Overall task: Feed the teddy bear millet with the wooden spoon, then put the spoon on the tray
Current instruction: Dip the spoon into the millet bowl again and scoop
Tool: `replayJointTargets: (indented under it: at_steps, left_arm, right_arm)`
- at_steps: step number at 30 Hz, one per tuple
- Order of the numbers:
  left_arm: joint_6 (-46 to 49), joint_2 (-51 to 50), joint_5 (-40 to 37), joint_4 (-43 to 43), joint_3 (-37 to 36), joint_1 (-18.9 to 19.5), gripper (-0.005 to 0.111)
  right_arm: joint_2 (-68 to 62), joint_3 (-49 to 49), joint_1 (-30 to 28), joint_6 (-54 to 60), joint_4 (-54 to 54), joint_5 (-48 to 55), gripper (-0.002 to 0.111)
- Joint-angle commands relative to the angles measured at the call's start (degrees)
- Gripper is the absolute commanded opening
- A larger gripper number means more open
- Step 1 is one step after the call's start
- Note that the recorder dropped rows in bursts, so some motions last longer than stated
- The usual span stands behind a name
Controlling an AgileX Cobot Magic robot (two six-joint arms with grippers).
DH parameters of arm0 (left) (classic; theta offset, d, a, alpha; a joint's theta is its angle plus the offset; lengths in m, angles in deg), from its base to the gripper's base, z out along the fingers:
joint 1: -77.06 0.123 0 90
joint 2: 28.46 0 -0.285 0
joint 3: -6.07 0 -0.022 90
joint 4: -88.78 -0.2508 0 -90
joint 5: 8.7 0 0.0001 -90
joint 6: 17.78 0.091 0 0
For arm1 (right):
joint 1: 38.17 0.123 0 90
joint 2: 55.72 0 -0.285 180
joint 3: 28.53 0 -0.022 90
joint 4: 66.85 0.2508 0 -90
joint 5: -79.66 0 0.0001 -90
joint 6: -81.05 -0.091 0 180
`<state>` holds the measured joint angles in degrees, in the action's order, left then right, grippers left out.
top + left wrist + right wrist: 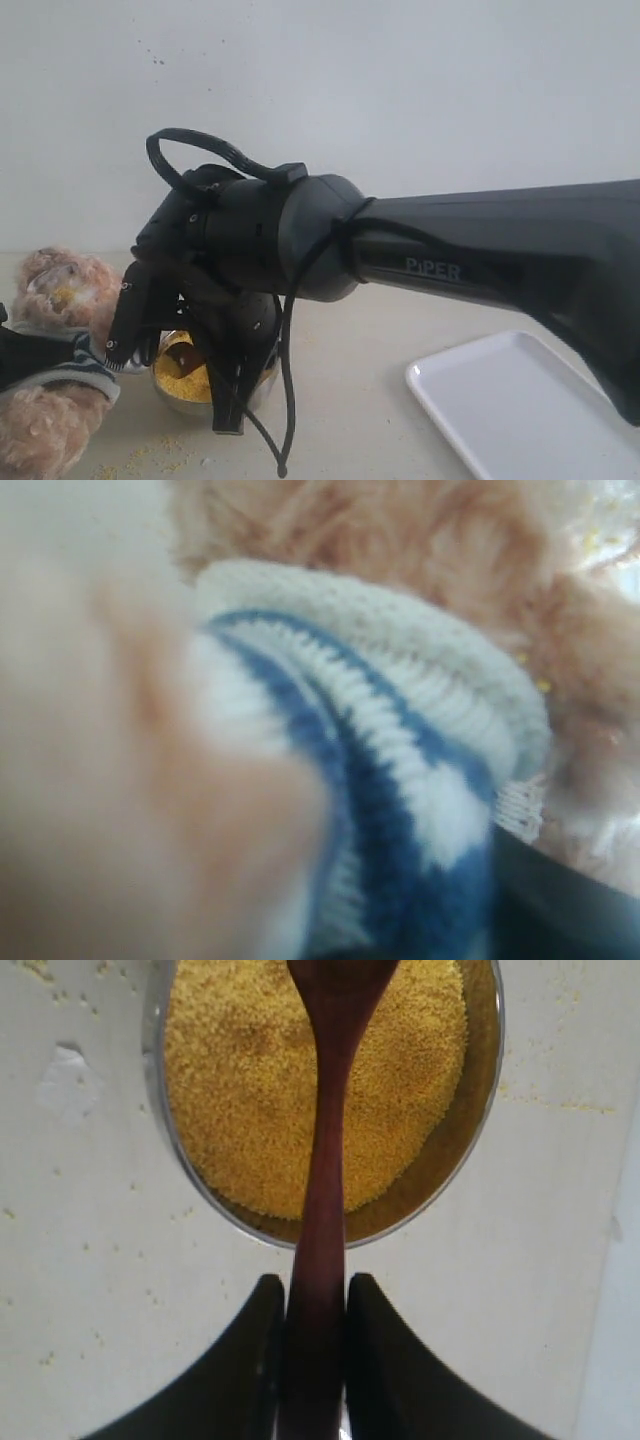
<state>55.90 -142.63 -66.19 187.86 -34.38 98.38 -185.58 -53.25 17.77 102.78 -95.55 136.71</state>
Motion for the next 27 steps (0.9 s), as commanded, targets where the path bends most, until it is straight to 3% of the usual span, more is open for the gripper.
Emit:
replayJointTargets:
  at_steps: [1,27]
  left_arm:
    - [-0.39,0.12,-2.34,0.87,0.6,0.13,0.004]
    - [0.27,0.12,-2.33,0.87,0.6,0.13,0.004]
  right_arm:
    - [0.14,-0.31,0.05,-1.88,2.24,-1.51,0.0]
    - [0.24,-0.31,-4.13,-9.48,6.38,2.72,0.0]
